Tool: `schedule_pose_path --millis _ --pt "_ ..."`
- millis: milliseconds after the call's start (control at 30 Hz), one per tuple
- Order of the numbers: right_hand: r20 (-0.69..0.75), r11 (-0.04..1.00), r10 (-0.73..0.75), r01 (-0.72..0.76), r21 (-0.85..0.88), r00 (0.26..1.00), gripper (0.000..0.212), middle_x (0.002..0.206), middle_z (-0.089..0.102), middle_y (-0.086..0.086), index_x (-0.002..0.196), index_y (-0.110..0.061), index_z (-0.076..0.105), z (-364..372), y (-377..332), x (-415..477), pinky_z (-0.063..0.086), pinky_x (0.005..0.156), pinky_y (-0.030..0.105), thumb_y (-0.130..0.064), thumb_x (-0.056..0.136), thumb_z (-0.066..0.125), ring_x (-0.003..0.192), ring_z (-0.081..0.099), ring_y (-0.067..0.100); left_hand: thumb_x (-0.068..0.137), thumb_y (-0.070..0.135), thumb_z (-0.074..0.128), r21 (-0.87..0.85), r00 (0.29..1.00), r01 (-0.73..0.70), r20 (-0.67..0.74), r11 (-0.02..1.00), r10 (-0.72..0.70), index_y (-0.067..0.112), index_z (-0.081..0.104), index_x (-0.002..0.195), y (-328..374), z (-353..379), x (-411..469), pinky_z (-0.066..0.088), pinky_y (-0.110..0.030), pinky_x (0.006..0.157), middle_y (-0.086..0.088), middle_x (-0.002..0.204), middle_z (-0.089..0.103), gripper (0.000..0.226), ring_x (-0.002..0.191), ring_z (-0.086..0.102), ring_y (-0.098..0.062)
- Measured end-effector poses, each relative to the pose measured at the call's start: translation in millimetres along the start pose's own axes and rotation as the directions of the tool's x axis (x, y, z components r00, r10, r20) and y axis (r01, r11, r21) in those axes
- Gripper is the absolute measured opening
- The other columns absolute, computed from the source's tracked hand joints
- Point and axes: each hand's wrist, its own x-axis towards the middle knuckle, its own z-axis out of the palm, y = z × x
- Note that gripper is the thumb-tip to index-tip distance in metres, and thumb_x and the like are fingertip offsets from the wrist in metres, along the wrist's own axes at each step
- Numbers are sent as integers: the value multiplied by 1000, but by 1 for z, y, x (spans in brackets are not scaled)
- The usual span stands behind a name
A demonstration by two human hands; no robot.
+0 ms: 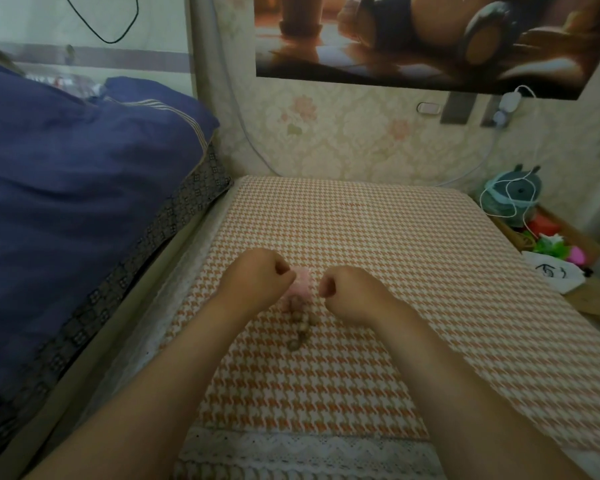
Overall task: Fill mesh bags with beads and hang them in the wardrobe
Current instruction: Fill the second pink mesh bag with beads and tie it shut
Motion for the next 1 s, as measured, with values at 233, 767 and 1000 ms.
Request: schedule_pose_path --millis 233,767,1000 --pt "110 995 -60 68 -72 992 18 92 68 -11 100 -32 73 22 -2 2 55 81 34 -39 85 68 88 64 14 87 26 66 -127 996 -85 23 988 89 20 74 109 -9 3 0 46 -20 81 6 110 72 24 89 59 -5" --pt "-332 981 -162 189 52 929 16 100 63 -17 106 -35 69 -9 -11 2 51 79 28 -41 93 63 92 59 4 92 23 58 -199 977 -133 137 971 162 22 66 124 -6 8 5 44 -19 83 5 125 66 33 95 60 -5" --pt "-244 978 -204 208 -10 948 23 107 59 -16 114 -38 66 6 -13 5 47 80 29 -47 94 61 97 57 6 94 22 56 -235 973 -147 140 961 183 23 66 124 -8 8 3 53 -26 82 5 123 67 31 87 63 -5"
